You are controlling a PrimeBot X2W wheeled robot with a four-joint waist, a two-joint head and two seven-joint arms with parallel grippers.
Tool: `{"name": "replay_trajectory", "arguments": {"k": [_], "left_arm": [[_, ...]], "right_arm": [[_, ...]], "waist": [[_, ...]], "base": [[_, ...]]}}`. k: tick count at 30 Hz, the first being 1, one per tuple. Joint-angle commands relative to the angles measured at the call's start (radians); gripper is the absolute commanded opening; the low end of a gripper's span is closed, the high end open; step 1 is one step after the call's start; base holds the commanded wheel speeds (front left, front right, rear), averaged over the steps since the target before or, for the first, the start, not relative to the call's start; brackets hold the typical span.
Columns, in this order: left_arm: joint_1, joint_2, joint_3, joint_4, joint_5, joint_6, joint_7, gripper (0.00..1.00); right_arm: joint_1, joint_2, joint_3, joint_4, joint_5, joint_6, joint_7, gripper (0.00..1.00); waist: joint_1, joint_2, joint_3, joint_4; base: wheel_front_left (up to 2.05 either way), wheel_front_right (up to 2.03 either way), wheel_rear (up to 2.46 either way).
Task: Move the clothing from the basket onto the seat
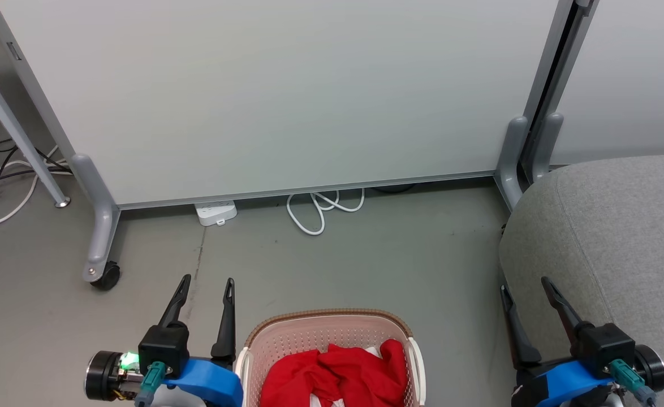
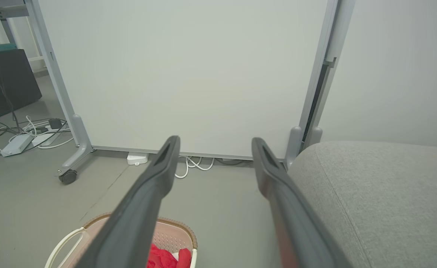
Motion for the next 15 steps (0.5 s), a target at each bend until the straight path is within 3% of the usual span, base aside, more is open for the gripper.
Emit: {"name": "replay_trajectory", "arguments": {"k": [1,15], "left_arm": [[-0.01,-0.002,0.004,0.003,0.006,-0.003,-0.006,1.0],[-0.01,-0.004,0.014,0.023,-0.003,-0.01,-0.006,1.0]], "right_arm": [[0.007,-0.003,-0.002,0.003,-0.009,0.0,-0.006,1.0],[0.005,0.001,-0.001,0.011,0.01,0.0,-0.006,1.0]], "waist": [[0.0,-0.0001,0.0,0.0],[0.0,-0.0001,-0.003,-0.001]], "base": [[0.0,0.0,0.0],[0.0,0.0,0.0]]}}
